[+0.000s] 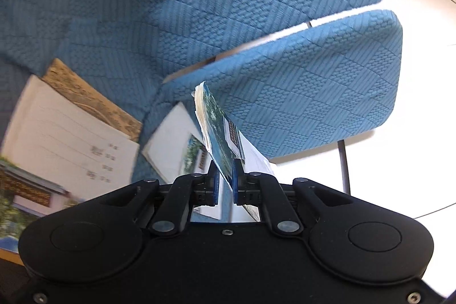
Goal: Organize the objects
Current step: 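Carry the postcard with both grippers over the book stack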
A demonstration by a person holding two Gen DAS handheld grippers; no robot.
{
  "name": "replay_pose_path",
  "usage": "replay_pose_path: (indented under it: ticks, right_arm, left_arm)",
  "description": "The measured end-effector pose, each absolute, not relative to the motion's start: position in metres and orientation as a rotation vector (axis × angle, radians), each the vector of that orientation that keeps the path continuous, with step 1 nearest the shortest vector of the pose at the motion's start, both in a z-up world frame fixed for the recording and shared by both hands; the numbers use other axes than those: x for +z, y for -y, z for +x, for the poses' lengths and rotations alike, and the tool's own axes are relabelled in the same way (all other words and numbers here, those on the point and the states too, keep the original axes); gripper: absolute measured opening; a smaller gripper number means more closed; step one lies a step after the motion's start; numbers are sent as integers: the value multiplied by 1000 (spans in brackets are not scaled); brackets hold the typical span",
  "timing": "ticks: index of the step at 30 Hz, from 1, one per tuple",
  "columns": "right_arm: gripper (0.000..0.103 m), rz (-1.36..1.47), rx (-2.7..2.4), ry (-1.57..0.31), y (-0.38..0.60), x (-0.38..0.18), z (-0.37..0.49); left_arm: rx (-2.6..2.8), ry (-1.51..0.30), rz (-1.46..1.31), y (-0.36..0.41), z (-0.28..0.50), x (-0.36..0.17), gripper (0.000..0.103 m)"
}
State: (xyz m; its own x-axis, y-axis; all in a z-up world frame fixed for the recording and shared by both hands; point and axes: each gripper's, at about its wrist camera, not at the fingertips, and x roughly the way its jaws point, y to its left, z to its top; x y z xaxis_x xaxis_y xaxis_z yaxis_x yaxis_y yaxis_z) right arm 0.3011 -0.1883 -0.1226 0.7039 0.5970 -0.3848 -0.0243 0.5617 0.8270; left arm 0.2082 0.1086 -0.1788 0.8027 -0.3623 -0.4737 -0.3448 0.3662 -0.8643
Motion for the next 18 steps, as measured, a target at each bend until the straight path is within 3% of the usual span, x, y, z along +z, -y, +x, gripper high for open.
replay_pose_path:
  ticks: [18]
  right_arm:
    - [13,797,430,-807,131,-169,279]
  left_arm:
    - [55,-728,-1211,-155,163,-229,8]
